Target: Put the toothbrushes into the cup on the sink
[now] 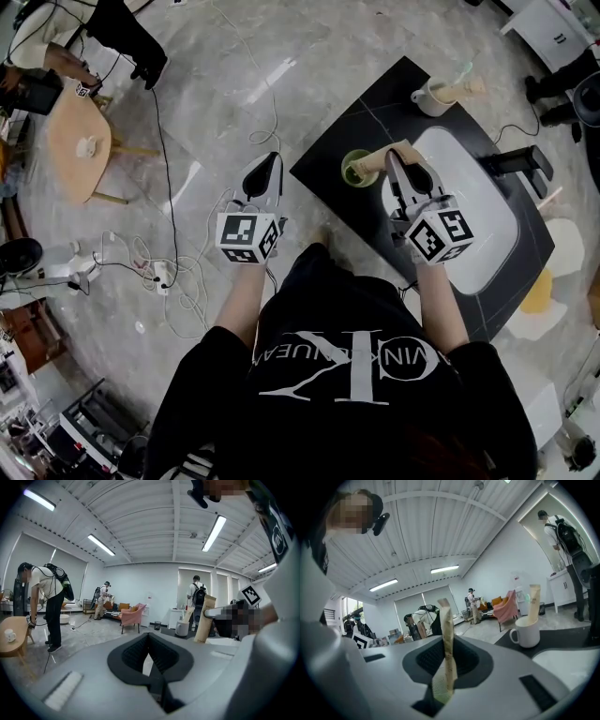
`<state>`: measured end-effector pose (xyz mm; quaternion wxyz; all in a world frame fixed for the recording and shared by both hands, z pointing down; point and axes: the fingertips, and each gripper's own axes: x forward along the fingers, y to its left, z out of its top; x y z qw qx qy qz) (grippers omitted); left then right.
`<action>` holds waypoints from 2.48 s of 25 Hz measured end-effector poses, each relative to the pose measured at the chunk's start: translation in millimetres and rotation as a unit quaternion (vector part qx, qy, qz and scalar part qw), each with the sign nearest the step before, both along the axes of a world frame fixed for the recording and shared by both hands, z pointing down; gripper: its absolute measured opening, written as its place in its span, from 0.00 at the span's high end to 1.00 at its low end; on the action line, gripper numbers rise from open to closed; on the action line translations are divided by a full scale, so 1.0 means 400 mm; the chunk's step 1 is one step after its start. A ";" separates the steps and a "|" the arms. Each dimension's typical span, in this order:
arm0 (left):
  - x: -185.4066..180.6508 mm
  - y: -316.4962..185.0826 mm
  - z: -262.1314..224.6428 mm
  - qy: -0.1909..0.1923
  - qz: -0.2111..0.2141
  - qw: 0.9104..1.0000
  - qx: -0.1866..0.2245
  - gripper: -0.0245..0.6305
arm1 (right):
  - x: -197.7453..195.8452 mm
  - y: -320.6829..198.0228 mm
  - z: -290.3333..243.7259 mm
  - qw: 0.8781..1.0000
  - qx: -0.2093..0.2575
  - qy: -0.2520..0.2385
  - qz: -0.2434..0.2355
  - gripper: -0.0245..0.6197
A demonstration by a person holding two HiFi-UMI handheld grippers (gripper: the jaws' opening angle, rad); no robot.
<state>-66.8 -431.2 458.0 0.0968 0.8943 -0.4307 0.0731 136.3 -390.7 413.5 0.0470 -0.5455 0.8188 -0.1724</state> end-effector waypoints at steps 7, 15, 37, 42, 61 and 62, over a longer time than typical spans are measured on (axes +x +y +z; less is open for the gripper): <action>-0.002 -0.001 0.030 -0.001 -0.003 1.000 -0.014 0.95 | -0.010 -0.009 0.041 1.000 -0.018 0.010 -0.011 0.88; -0.009 0.004 0.062 -0.005 -0.008 1.000 -0.028 0.95 | -0.023 -0.011 0.085 0.999 -0.034 0.017 -0.020 0.88; 0.000 0.016 0.088 -0.001 -0.008 0.999 -0.044 0.95 | -0.039 -0.015 0.113 0.997 -0.042 0.054 -0.037 0.88; -0.002 0.023 0.088 -0.001 -0.010 0.999 -0.044 0.95 | -0.037 -0.011 0.117 0.997 -0.043 0.053 -0.036 0.83; 0.003 0.068 0.074 0.001 -0.009 0.999 -0.039 0.95 | -0.023 0.037 0.111 0.997 -0.048 0.053 -0.033 0.75; 0.003 0.072 0.071 0.002 -0.009 0.999 -0.038 0.95 | -0.023 0.041 0.110 0.997 -0.047 0.053 -0.034 0.75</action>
